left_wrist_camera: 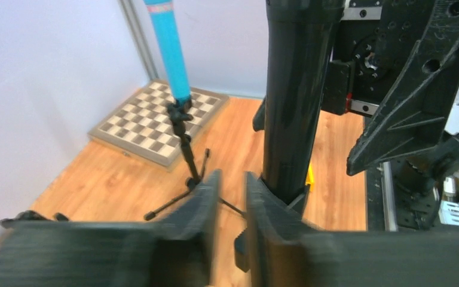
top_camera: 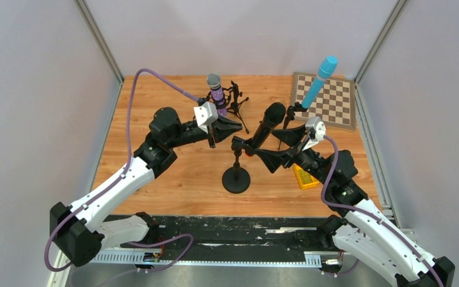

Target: Attach the microphones to the stand

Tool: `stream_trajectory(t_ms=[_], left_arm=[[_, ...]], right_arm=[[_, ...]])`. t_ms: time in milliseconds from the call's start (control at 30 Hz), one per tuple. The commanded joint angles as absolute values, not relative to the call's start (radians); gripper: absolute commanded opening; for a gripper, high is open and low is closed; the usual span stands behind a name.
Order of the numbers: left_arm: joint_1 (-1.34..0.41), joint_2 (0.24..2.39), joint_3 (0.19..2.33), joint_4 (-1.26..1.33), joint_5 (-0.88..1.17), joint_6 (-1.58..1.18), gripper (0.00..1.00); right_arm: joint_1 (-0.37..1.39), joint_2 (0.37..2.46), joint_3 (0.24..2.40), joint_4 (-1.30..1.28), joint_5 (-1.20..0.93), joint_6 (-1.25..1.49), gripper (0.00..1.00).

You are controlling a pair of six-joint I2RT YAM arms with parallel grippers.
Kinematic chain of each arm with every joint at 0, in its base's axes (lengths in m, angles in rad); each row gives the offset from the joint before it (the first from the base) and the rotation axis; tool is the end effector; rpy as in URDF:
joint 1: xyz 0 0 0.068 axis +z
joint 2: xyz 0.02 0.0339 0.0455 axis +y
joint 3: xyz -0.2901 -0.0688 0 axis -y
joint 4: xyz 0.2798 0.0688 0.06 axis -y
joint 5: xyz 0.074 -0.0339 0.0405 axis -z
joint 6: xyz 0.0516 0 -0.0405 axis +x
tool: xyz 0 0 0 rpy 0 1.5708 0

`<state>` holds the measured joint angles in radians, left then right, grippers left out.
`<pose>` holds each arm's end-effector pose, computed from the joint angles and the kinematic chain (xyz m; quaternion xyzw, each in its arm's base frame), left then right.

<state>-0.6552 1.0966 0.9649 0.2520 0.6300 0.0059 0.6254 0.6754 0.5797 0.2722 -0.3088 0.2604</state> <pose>0.2096 -0.1994 0.4082 0.4240 0.5213 -0.4217 0.6088 0.1522 0.1293 0.3495 -0.2311 0.6025 0.4139 0.6421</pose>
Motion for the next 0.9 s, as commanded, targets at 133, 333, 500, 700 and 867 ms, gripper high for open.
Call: stream_trajectory(t_ms=[133, 333, 500, 700, 867], left_arm=[[-0.661, 1.183, 1.021, 0.213, 0.733, 0.015, 0.0], [-0.67, 1.155, 0.966, 0.267, 0.728, 0.006, 0.0], [-0.676, 1.146, 0.931, 0.275, 0.721, 0.006, 0.0], [-0.678, 1.134, 0.875, 0.288, 0.697, 0.005, 0.0], [-0.678, 1.133, 0.846, 0.296, 0.682, -0.02, 0.0]], right_arm=[[0.625, 0.647, 0.569, 0.241, -0.247, 0.261, 1.0], [0.624, 0.658, 0.568, 0.24, -0.238, 0.265, 1.0], [0.62, 0.672, 0.569, 0.241, -0.238, 0.27, 1.0], [0.617, 0.675, 0.574, 0.24, -0.237, 0.27, 1.0], [0.615, 0.681, 0.577, 0.241, -0.241, 0.27, 1.0]])
